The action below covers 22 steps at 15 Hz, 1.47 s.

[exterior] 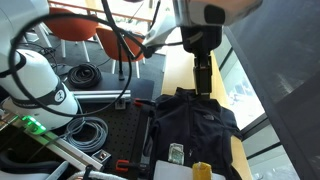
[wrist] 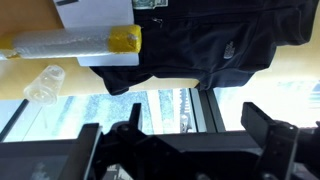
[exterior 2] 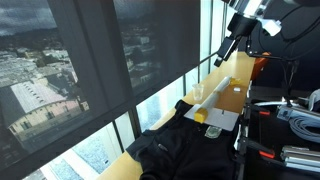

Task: Close the zipper on the black jumper.

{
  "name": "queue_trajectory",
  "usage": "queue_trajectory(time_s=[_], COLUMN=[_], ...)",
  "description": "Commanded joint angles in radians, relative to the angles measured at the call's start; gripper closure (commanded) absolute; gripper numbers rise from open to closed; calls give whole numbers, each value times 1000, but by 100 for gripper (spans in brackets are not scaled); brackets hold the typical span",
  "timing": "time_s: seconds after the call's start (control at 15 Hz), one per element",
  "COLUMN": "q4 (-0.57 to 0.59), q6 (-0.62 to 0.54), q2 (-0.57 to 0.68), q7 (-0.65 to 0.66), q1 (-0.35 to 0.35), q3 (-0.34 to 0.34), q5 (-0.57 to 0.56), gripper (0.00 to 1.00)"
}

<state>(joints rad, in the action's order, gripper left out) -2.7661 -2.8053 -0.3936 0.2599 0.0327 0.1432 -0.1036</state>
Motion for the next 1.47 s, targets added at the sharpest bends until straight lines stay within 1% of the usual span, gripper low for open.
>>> queue_trajectory(time_s=[0.0,0.13,0.33,0.4,0.47,0.6,0.73,0.8,1.07,1.4], q4=[86,114,153,169,190,233,282,307,411,558], q6=[-125,-152,-180,-188,-187,-188,-189,-192,-172,-139], q2=[234,321,450,495,537,615,691,728,860,1005], q7=[58,70,61,45,18,-27,-45,-38,-87,-172], q1=[10,-2,5,8,-22,-16,-19,-34,-27,-5], q3=[19,5,-5,-7,-41,-41,-57,-77,-69,-60], q5=[43,64,86,102,132,186,186,165,178,158], gripper=[0,0,0,0,0,0,0,0,0,0])
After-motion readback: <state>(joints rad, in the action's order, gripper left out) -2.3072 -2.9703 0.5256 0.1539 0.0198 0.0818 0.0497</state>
